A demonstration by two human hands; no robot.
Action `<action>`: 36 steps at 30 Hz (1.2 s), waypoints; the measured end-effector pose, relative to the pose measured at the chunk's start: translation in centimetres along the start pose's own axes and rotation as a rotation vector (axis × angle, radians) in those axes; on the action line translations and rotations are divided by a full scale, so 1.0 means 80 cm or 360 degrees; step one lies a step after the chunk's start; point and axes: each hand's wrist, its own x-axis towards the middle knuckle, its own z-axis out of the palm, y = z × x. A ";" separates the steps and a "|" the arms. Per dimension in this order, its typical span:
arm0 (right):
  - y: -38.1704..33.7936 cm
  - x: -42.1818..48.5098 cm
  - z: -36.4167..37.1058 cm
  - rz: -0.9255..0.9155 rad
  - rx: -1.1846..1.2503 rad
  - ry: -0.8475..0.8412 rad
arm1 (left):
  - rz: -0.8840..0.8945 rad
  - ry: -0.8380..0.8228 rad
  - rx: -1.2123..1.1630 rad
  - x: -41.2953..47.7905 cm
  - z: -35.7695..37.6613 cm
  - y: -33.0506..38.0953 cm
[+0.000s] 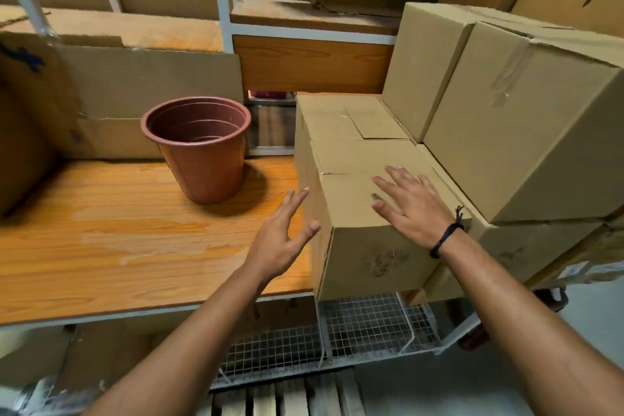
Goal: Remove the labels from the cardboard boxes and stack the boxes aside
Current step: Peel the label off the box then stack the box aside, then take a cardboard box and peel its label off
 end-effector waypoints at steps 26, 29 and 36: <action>-0.611 0.190 0.122 -0.0820 0.0444 -0.0233 | -0.0715 0.1280 0.0622 -0.255 -0.590 -0.206; -0.656 0.221 0.127 -0.0876 0.0445 -0.0232 | -0.0695 0.1306 0.0594 -0.238 -0.621 -0.230; -0.743 0.332 0.128 -0.0929 0.0539 -0.0097 | -0.0634 0.1338 0.0626 -0.163 -0.675 -0.271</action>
